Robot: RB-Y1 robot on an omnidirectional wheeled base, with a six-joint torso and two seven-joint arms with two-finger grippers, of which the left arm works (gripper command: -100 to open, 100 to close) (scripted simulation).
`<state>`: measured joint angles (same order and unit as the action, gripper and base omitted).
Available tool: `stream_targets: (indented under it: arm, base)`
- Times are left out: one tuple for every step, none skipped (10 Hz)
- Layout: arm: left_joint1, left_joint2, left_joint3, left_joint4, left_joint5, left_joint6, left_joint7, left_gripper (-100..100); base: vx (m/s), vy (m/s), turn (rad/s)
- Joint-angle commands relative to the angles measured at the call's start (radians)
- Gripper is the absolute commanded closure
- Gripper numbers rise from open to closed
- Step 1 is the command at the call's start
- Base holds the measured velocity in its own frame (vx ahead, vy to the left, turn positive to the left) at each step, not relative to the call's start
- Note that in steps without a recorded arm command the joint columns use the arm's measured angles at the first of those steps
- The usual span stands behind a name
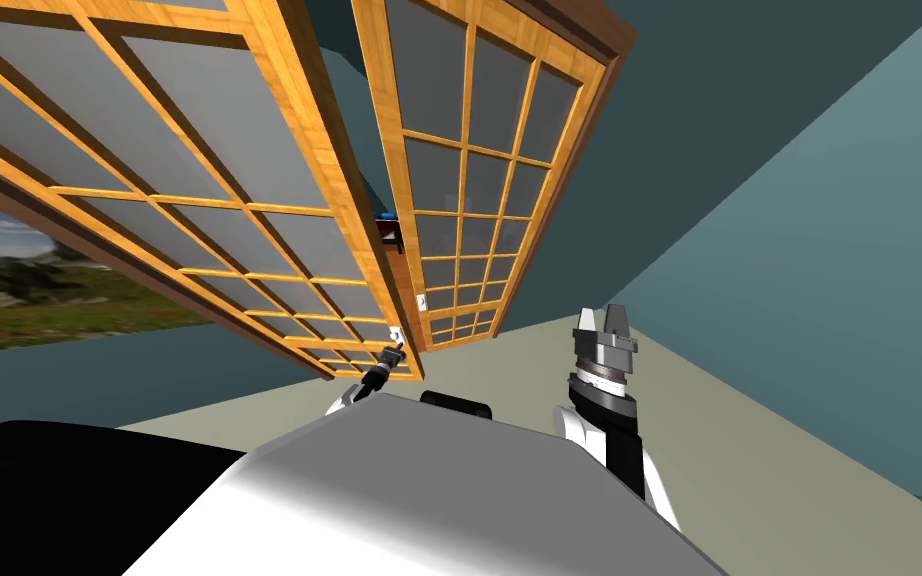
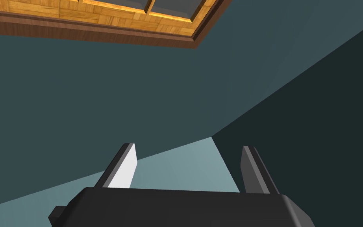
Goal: Pull the door open
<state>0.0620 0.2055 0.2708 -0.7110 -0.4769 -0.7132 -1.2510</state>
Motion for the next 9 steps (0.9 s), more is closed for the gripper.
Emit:
stream_targets:
  arm:
    - [0.007, -0.016, 0.008, -0.026, 0.019, -0.028, 0.013, -100]
    - [0.004, -0.032, 0.017, -0.035, 0.037, -0.053, 0.02, -100]
    - [0.003, -0.04, 0.022, -0.04, 0.046, -0.066, 0.024, -100]
    - [0.002, -0.048, 0.027, -0.045, 0.055, -0.079, 0.028, -100]
    - [-0.001, -0.063, 0.036, -0.055, 0.073, -0.104, 0.035, -100]
    - [-0.001, -0.063, 0.036, -0.055, 0.073, -0.104, 0.035, -100]
    - [-0.004, -0.077, 0.044, -0.063, 0.089, -0.127, 0.042, -100]
    - [-0.006, -0.092, 0.053, -0.072, 0.105, -0.15, 0.049, -100]
    - [-0.008, -0.088, 0.049, -0.063, 0.095, -0.135, 0.039, -100]
  base:
    - [-0.183, -0.009, 0.103]
    - [-0.195, 0.004, 0.084]
    - [-0.163, -0.015, 0.093]
    - [-0.122, -0.014, 0.082]
    - [-0.142, 0.011, 0.122]
    - [-0.108, 0.017, 0.041]
    - [-0.107, 0.017, 0.07]
    - [-0.174, 0.01, 0.137]
    - [-0.084, 0.001, 0.025]
